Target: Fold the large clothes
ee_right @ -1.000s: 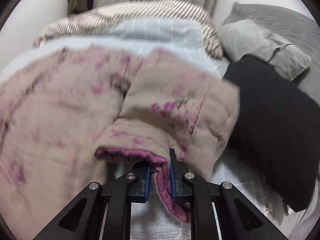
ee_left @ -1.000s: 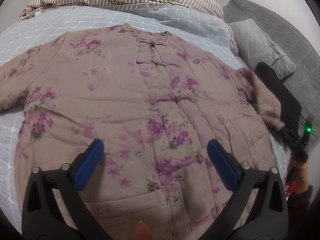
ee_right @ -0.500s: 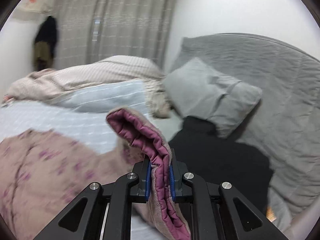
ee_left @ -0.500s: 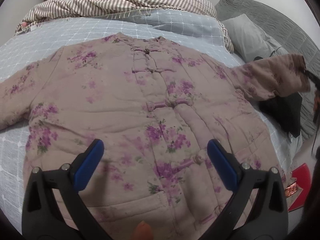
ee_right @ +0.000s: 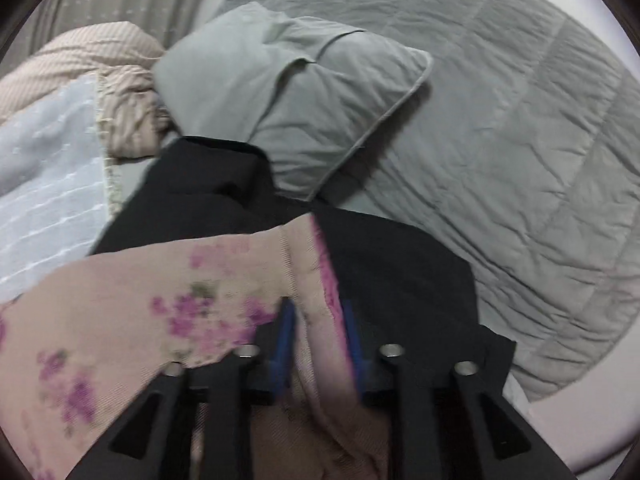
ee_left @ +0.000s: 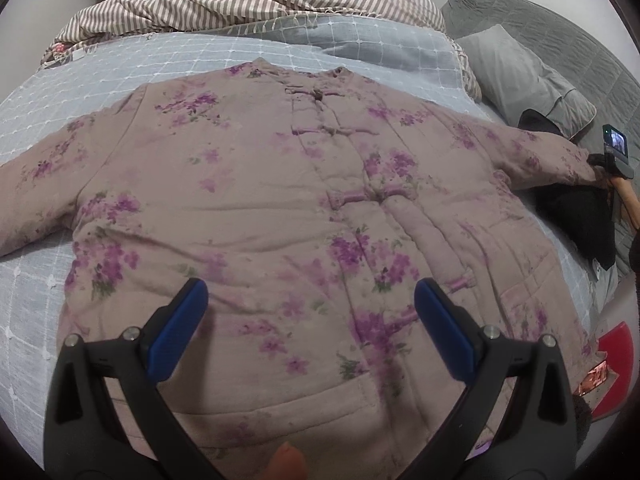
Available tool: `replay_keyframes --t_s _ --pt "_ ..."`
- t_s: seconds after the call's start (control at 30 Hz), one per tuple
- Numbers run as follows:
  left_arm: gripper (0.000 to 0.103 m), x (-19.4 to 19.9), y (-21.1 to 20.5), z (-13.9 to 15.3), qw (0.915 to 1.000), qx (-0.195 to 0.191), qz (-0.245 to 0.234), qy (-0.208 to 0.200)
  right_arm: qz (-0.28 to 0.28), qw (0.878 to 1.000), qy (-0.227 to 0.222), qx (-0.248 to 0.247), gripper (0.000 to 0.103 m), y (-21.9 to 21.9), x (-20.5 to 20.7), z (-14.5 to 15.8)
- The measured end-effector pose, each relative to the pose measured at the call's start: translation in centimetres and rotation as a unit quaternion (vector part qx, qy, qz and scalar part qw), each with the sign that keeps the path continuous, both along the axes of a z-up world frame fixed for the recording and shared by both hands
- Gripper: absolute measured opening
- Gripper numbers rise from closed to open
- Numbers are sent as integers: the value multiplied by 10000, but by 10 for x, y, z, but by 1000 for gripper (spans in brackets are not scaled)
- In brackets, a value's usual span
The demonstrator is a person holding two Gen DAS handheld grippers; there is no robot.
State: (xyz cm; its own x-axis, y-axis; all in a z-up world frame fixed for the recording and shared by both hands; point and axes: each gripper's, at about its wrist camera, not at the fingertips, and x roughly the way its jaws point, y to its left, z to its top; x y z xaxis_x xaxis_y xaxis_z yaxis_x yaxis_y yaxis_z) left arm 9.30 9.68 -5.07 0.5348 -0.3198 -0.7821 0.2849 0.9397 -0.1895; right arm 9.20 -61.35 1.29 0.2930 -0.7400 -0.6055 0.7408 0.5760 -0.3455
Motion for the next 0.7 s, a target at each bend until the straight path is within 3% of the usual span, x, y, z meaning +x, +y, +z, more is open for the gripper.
replay_keyframes --t_s 0.07,0.1,0.23,0.33,0.37,0.47,0.53,0.63,0.7 --pt "103 0 2 1 10000 52 -11 -52 -230 9991 -59 -360 73 12 -3 5" --pt "102 0 2 1 9999 69 -12 -78 -263 9982 -193 -504 77 21 -6 10" --pt "102 2 3 3 9999 -13 -33 -116 -73 9937 -853 -724 79 64 -11 36" --pt "102 4 -1 1 9999 -115 -37 -98 757 9867 -1274 -661 80 126 6 41" --pt "102 4 -3 0 9998 -162 -30 -80 1292 9820 -1274 -526 81 158 18 35" --pt "102 4 -6 -1 9997 -253 6 -13 2571 9618 -938 -6 81 236 55 0" --pt "103 2 -5 0 9995 -316 32 -11 3312 9408 -602 405 81 288 76 -36" --pt "103 4 0 1 9994 -335 83 -20 3711 9274 -86 461 81 328 89 -80" --pt "103 7 6 -2 9995 -267 148 -1 3753 9252 365 424 81 334 92 -113"
